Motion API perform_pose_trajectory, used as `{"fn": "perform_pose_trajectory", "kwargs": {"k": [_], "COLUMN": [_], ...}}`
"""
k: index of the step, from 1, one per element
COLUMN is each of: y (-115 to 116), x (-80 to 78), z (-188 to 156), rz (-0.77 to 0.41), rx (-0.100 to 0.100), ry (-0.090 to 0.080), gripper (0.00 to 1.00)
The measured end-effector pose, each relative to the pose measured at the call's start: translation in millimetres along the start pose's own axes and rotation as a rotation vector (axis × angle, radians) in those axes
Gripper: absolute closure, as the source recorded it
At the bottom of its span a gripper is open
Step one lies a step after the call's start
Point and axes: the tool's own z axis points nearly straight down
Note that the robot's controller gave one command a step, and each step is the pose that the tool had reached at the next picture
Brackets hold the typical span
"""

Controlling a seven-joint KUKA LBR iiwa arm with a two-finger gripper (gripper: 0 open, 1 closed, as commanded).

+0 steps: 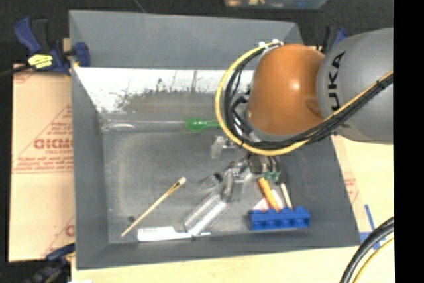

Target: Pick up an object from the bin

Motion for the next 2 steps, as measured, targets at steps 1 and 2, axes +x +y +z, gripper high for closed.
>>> {"fn": "perform_pose_trajectory", "kwargs": {"k": [1,2], "y": [-0.1,-11.7], "x": [-1.7,12.7], "z": [-3.3,95.0], "rz": [0.002,-0.618], "rx": [0.000,0.003], "ry": [-0.007,-0.010], "gripper": [0.00,0.00]}}
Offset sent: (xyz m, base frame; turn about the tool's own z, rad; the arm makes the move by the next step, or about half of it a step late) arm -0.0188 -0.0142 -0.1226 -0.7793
